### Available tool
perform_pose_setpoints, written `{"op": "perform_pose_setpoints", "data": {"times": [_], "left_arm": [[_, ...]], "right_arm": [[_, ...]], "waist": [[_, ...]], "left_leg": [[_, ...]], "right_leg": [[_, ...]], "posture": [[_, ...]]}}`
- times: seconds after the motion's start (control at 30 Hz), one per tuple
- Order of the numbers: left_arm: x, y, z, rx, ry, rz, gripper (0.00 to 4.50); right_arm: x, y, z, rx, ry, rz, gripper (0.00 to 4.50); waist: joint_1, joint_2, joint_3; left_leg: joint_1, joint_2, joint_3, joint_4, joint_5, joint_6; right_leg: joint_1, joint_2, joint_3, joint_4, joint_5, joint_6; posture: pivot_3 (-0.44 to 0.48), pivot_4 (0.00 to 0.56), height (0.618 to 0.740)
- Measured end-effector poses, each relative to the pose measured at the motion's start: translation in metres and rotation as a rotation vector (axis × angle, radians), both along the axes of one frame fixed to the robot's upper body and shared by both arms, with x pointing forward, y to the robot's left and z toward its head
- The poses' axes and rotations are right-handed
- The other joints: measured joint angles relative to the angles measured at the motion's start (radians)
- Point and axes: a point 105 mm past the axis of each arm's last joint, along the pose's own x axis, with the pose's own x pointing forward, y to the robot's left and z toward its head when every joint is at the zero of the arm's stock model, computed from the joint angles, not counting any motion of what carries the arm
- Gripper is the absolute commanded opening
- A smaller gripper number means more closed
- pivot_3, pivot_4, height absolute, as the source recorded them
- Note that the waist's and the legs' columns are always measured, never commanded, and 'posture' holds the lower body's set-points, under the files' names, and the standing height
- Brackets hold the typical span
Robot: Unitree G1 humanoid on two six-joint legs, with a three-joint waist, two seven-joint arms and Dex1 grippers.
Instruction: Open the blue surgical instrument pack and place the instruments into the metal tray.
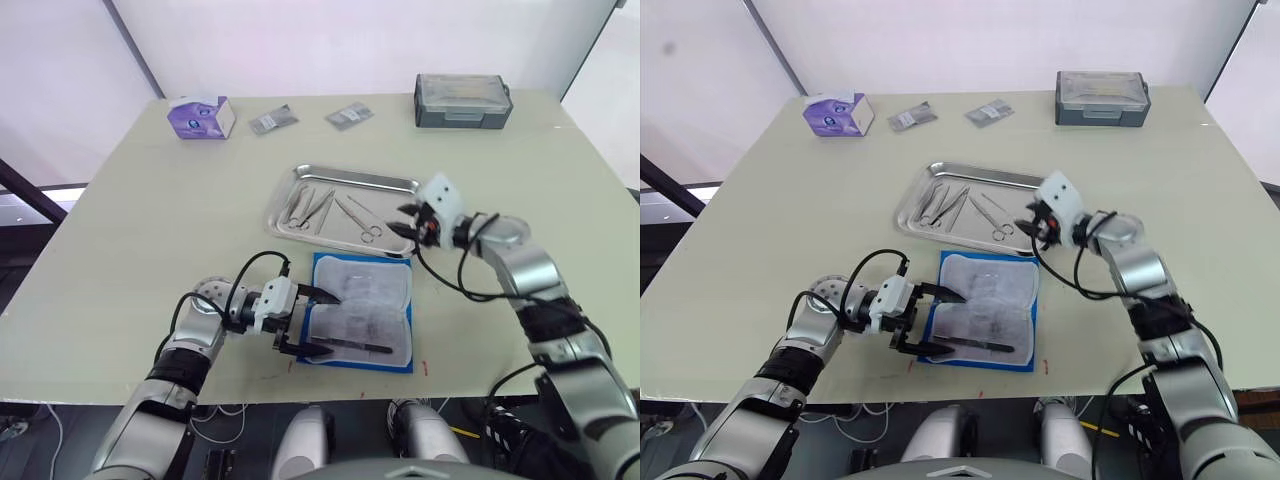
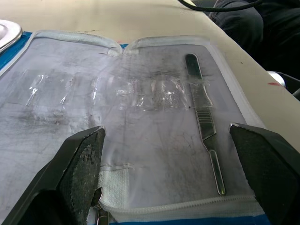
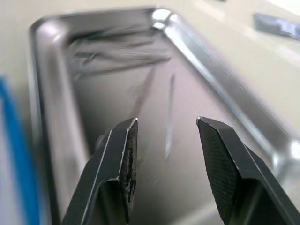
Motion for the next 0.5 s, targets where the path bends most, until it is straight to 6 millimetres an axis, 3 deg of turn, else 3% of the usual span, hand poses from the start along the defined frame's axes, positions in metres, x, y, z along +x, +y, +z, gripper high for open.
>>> {"op": "perform_pose_setpoints", "data": {"times": [0.07,0.2,0.33,0.37,0.5], "left_arm": [[0.000,-0.001,0.000,-0.001,-0.001,-0.003,4.50],[0.000,-0.001,0.000,0.001,-0.002,-0.004,4.50],[0.001,0.001,0.000,0.005,-0.001,-0.001,4.50],[0.001,0.001,0.000,0.006,-0.001,-0.001,4.50],[0.001,0.001,0.000,0.006,-0.002,-0.004,4.50]], "right_arm": [[-0.033,-0.002,-0.004,0.023,0.014,0.108,2.09],[-0.063,-0.005,-0.012,0.051,0.079,0.190,2.09],[-0.092,-0.005,-0.025,0.043,0.142,0.257,3.64],[-0.095,-0.004,-0.027,0.037,0.148,0.270,4.36],[-0.109,0.003,-0.037,0.017,0.167,0.320,4.49]], "waist": [[0.001,0.000,0.000],[0.001,-0.001,0.001],[0.000,-0.002,0.001],[0.000,-0.003,0.002],[0.000,-0.004,0.002]], "left_leg": [[0.000,0.000,-0.001,0.000,0.000,0.000],[0.000,0.000,-0.001,0.000,0.000,0.000],[0.001,0.000,-0.001,0.000,0.000,0.000],[0.001,0.000,-0.001,0.000,0.000,0.000],[0.001,0.000,-0.001,0.000,0.000,0.000]], "right_leg": [[0.000,0.000,-0.001,-0.001,0.000,0.000],[0.000,0.000,-0.001,-0.001,0.000,0.000],[0.000,0.001,0.000,0.000,0.000,0.000],[0.000,0.001,0.000,0.000,-0.001,0.001],[0.001,0.001,0.000,0.000,-0.002,0.003]], "posture": [[0.000,0.150,0.731],[0.000,0.150,0.731],[0.000,0.150,0.731],[0.000,0.150,0.731],[0.000,0.150,0.731]]}}
